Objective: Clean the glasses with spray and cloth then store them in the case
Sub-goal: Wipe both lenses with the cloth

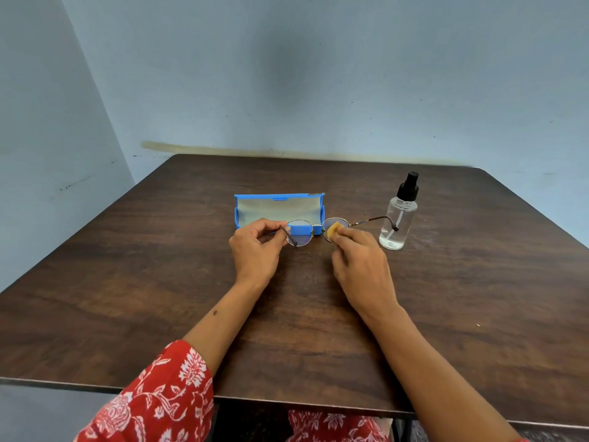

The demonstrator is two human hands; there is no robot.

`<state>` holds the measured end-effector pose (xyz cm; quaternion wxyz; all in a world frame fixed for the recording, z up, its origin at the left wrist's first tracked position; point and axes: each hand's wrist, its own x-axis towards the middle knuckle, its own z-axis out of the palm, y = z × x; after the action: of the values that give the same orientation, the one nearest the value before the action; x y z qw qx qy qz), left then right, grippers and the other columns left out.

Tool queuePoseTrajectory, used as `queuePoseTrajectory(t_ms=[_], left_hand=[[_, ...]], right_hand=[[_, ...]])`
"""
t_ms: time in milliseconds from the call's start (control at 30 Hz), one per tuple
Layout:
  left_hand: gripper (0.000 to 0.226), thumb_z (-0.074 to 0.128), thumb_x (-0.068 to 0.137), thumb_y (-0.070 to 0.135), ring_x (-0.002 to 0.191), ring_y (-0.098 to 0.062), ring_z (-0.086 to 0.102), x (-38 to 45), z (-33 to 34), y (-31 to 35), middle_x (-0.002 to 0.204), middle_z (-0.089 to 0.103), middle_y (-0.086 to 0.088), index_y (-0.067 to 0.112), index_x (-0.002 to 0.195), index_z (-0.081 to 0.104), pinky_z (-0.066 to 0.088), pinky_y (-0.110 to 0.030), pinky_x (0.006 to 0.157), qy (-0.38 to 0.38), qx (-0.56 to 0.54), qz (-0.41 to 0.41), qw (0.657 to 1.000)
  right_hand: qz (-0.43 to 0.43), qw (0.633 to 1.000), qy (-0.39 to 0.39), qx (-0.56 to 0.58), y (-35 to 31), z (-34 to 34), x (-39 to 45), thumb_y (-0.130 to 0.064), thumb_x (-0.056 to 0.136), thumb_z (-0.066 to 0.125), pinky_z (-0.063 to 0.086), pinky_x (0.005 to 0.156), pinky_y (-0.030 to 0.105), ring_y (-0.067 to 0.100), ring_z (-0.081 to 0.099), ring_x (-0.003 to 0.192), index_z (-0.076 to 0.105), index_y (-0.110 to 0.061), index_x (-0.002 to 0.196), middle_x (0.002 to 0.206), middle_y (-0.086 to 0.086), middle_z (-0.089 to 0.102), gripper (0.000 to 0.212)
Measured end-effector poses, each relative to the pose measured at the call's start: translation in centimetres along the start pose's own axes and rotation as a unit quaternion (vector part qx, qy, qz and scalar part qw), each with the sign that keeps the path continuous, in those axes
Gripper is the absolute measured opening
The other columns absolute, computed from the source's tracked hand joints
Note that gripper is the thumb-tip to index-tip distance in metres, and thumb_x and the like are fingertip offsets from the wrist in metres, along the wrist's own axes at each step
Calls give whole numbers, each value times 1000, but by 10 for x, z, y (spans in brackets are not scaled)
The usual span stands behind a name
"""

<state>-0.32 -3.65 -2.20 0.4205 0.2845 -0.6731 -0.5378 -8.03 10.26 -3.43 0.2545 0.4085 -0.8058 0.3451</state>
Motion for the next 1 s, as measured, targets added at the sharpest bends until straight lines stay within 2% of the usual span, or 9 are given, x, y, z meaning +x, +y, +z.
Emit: queuePoseTrajectory(t_ms=[100, 167, 300, 500, 633, 800, 933, 1000], left_hand=[[13, 74, 77, 3, 74, -3, 69, 0, 1, 0, 82, 71, 0, 9, 89, 74, 57, -19, 70, -3, 10, 10, 1000], [13, 73, 78, 3, 70, 0, 67, 0, 2, 0, 82, 71, -1, 8, 89, 73, 56, -16, 68, 0, 11, 15, 1000], [12, 74, 77, 2, 76, -6, 69, 2, 2, -2, 81, 71, 0, 11, 85, 73, 58, -23, 71, 3, -7, 15, 1000], [14, 72, 77, -2, 78, -13, 71, 1, 1, -3, 80, 71, -4, 12, 79, 72, 59, -25, 72, -4, -20, 25, 999], [13, 71, 78, -1, 81, -12, 69, 0, 1, 0, 80, 70, -1, 12, 79, 70, 58, -19, 68, -3, -41, 25, 999], [8, 71, 78, -3, 76, -8, 69, 1, 1, -2, 81, 70, 0, 4, 82, 71, 59, -25, 72, 2, -30, 14, 999], [7, 71, 77, -3, 76, -11, 70, 4, 1, -5, 81, 70, -3, 3, 81, 71, 59, -28, 72, 9, -31, 17, 999], [7, 71, 77, -3, 75, -10, 70, 5, 2, -6, 82, 71, -5, 3, 81, 71, 59, -29, 73, 11, -35, 17, 999]], right_hand=[[43, 999, 11, -9, 2, 0, 1, 8, 74, 65, 51, 70, 33, 33, 62, 91, 70, 1, 97, 101, 13, 68, 26], [32, 999, 5, -9, 2, 2, 1, 10, 73, 64, 52, 70, 35, 33, 62, 92, 69, 1, 99, 102, 13, 68, 28], [1, 1000, -11, 10, 0, 4, 1, 7, 73, 64, 52, 72, 33, 29, 60, 95, 70, -1, 102, 106, 10, 67, 31], [43, 999, 16, 1, 1, 5, 3, 11, 73, 59, 51, 67, 39, 34, 56, 97, 68, -1, 102, 106, 16, 62, 32], [5, 1000, 17, 2, 0, 3, 1, 9, 74, 63, 52, 65, 38, 32, 60, 90, 70, -3, 101, 103, 12, 67, 31], [63, 997, 39, -8, 4, 2, 1, 10, 77, 59, 52, 65, 40, 34, 59, 89, 70, -2, 99, 103, 12, 67, 28], [0, 1000, 9, -4, -2, 3, 1, 9, 75, 60, 52, 60, 40, 34, 58, 82, 70, -4, 101, 101, 11, 68, 30], [-3, 1000, 9, -4, -2, 3, 1, 8, 75, 61, 51, 60, 39, 33, 58, 83, 69, -4, 102, 101, 11, 68, 30]])
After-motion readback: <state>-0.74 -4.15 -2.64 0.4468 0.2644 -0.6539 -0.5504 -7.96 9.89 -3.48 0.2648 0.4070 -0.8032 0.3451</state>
